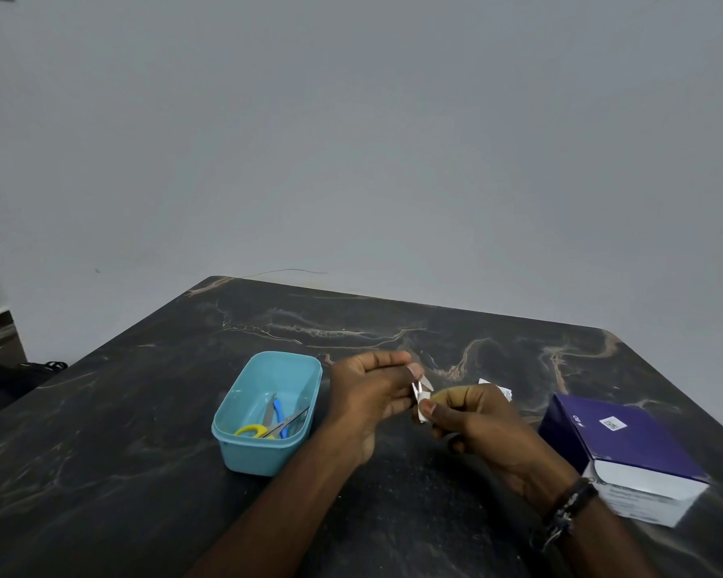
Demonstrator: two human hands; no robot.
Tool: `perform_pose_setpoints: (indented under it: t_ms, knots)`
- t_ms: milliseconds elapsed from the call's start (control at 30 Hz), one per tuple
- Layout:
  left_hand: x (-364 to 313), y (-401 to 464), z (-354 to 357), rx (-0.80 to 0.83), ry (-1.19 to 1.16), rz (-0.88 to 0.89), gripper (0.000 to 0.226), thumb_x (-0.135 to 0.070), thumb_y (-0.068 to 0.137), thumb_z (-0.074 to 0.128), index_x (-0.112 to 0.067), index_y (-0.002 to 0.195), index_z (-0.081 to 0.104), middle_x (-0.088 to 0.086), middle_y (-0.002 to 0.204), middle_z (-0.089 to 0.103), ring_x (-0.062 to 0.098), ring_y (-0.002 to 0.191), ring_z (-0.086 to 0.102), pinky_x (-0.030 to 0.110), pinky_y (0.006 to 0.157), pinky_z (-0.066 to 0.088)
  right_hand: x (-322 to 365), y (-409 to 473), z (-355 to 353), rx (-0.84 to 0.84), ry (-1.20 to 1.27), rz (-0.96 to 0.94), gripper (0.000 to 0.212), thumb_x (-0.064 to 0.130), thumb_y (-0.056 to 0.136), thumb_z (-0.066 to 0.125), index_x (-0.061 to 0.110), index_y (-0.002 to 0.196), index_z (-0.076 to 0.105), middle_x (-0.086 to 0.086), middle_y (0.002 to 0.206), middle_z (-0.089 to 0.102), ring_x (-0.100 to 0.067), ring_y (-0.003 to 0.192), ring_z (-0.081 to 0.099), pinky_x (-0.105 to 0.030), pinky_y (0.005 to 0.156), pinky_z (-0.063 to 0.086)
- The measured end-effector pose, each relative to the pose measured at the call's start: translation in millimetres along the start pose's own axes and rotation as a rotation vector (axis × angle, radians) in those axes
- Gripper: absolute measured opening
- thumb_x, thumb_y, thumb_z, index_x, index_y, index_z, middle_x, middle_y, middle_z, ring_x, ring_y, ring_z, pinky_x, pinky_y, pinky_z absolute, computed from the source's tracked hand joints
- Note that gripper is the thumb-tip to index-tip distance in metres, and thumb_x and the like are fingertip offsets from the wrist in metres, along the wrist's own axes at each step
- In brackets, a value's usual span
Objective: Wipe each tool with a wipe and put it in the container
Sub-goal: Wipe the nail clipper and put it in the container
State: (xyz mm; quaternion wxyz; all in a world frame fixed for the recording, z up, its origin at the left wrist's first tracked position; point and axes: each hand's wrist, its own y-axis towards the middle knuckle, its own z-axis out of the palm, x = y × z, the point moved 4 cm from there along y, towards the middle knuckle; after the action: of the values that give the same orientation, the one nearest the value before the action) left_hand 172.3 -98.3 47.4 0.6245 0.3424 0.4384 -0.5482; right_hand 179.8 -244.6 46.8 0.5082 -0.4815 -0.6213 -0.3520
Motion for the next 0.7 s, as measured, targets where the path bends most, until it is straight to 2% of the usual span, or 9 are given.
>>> perform_pose_setpoints:
  t_ms: [200,333,400,533,700]
  knots:
    - [-1,2,-4,-0.005,-0.095,-0.017,0.021,0.005,0.079,0.071,-0.001,0.099,0.067,0.018,0.093,0.075,0.03,0.088,0.074,0.039,0.074,0.061,-2,2,-5,-0.047,-0.023,0.007,0.022,0.017,0.089,0.065,-0.002,0.082,0.073,-0.013,0.067,0.061,-0.014,0.057,0.049,-0.02,0.047,0.037]
    - [-3,1,-4,-0.046,-0.01,0.032,0.022,0.003,0.078,0.074,-0.003,0.098,0.068,0.015,0.09,0.075,0.026,0.084,0.074,0.034,0.068,0.062,-1,4,-10,-0.129,0.033,-0.017,0.023,0.017,0.09,0.064,-0.004,0.082,0.072,-0.015,0.073,0.068,-0.015,0.059,0.054,-0.022,0.048,0.038]
    - [-4,0,-4,-0.068,0.049,0.075,0.021,0.001,0.076,0.077,-0.006,0.095,0.069,0.013,0.089,0.075,0.023,0.082,0.074,0.035,0.071,0.062,0,4,-11,-0.14,0.082,-0.031,0.024,0.018,0.09,0.064,-0.003,0.082,0.072,-0.012,0.074,0.071,-0.015,0.061,0.056,-0.023,0.049,0.039]
    - [-5,-2,-4,-0.058,0.117,0.122,0.018,-0.001,0.075,0.078,-0.009,0.089,0.071,0.01,0.081,0.075,0.016,0.07,0.072,0.036,0.073,0.06,5,1,-10,-0.093,0.092,-0.026,0.023,0.018,0.09,0.063,-0.003,0.087,0.072,-0.01,0.078,0.072,-0.012,0.06,0.056,-0.022,0.05,0.038]
    - [-4,-2,-2,-0.04,0.168,0.156,0.015,0.0,0.076,0.077,-0.008,0.087,0.072,0.013,0.084,0.075,0.025,0.079,0.073,0.041,0.075,0.06,4,0,-4,-0.001,0.075,0.004,0.025,0.019,0.091,0.06,-0.004,0.093,0.072,-0.011,0.086,0.073,-0.009,0.059,0.055,-0.021,0.052,0.035]
